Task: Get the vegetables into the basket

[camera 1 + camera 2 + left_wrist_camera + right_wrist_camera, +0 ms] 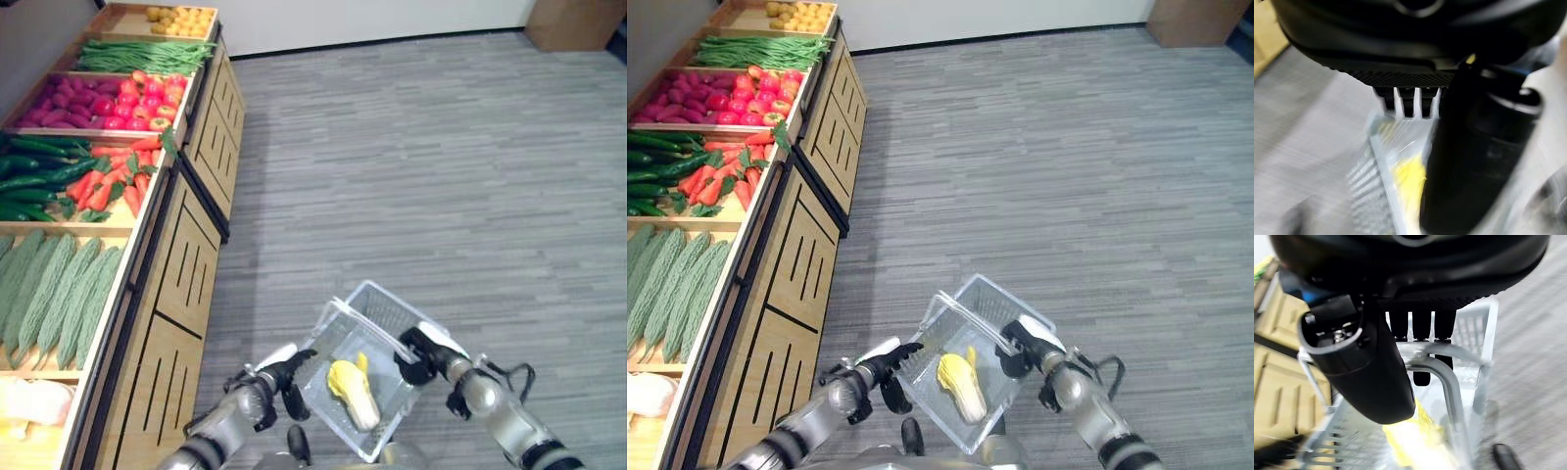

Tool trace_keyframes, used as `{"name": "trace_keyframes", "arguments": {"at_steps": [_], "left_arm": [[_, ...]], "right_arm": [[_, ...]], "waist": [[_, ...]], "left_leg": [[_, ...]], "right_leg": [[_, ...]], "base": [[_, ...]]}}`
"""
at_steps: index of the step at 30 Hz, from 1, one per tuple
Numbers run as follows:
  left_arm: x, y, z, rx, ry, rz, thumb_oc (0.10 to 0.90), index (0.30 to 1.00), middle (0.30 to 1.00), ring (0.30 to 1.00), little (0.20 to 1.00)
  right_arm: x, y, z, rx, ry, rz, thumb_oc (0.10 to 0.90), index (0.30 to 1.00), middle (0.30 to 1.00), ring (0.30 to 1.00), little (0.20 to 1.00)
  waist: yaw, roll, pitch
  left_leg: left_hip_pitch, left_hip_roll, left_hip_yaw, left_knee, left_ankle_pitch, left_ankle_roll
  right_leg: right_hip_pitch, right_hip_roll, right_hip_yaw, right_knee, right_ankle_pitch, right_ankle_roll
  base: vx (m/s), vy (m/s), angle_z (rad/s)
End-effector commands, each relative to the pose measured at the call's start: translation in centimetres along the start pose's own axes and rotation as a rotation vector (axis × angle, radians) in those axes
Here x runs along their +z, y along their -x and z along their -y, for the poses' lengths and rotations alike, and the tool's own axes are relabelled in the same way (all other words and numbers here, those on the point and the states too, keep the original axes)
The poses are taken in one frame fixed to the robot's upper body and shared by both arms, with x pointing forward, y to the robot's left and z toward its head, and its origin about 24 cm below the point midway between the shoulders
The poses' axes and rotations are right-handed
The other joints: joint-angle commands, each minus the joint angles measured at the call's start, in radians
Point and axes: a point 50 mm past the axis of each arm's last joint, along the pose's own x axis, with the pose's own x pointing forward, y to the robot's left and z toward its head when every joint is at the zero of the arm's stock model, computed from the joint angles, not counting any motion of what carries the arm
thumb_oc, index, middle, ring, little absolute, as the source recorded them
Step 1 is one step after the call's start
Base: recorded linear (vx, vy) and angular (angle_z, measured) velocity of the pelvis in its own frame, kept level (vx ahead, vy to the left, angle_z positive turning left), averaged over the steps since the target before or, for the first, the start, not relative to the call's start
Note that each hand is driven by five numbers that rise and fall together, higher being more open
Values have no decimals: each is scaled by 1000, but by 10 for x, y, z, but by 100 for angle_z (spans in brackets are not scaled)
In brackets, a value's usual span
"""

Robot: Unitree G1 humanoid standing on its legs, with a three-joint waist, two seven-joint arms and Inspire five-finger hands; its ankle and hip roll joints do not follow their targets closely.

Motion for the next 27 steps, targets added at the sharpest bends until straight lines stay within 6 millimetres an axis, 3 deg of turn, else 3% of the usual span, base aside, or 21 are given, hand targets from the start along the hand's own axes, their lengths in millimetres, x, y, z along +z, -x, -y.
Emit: {"name": "trace_keyframes", "arguments": {"at_steps": [1,2,6,7,14,21,27], "left_arm": [[-85,19,-35,101,-2,-402,900,1000,1000,1000,1000],[-85,18,-35,102,-1,-401,900,1000,1000,1000,1000],[-118,31,-2,86,119,-611,900,1000,1000,1000,1000],[-118,31,-2,87,120,-611,900,1000,1000,1000,1000],[-148,59,32,83,308,-836,900,1000,1000,1000,1000],[-156,72,44,49,329,-902,900,1000,1000,1000,1000],[-153,70,46,49,334,-884,900,1000,1000,1000,1000]], "right_arm": [[-1,-7,44,-185,-20,-8,400,300,300,300,300],[-1,-8,44,-186,-20,-7,400,300,300,300,300],[-31,-12,0,-85,-87,-171,400,300,300,300,300],[-30,-13,0,-85,-87,-170,400,300,300,300,300],[-63,-3,-60,59,-219,-394,400,300,300,300,300],[-77,11,-90,136,-285,-514,400,300,300,300,300],[-78,15,-100,154,-329,-537,400,300,300,300,300]], "waist": [[19,-55,-71],[18,-55,-70],[23,-69,-72],[22,-69,-71],[26,-77,-72],[29,-78,-71],[29,-78,-65]], "left_leg": [[67,-36,3,5,-140,10],[67,-36,3,5,-140,10],[69,-35,7,5,-142,11],[69,-35,8,5,-143,11],[71,-35,13,5,-145,10],[65,-36,13,5,-143,9],[57,-38,10,5,-143,12]], "right_leg": [[26,2,6,38,-100,-4],[26,2,6,38,-101,-4],[21,3,12,44,-103,-7],[21,3,13,44,-103,-7],[24,4,17,36,-101,-9],[25,4,11,19,-92,-9],[18,2,8,22,-87,-5]], "base": [[-3,17,17],[0,0,0],[-10,15,-4],[0,0,0],[-1,1,-2],[0,0,0],[2,22,0]]}}
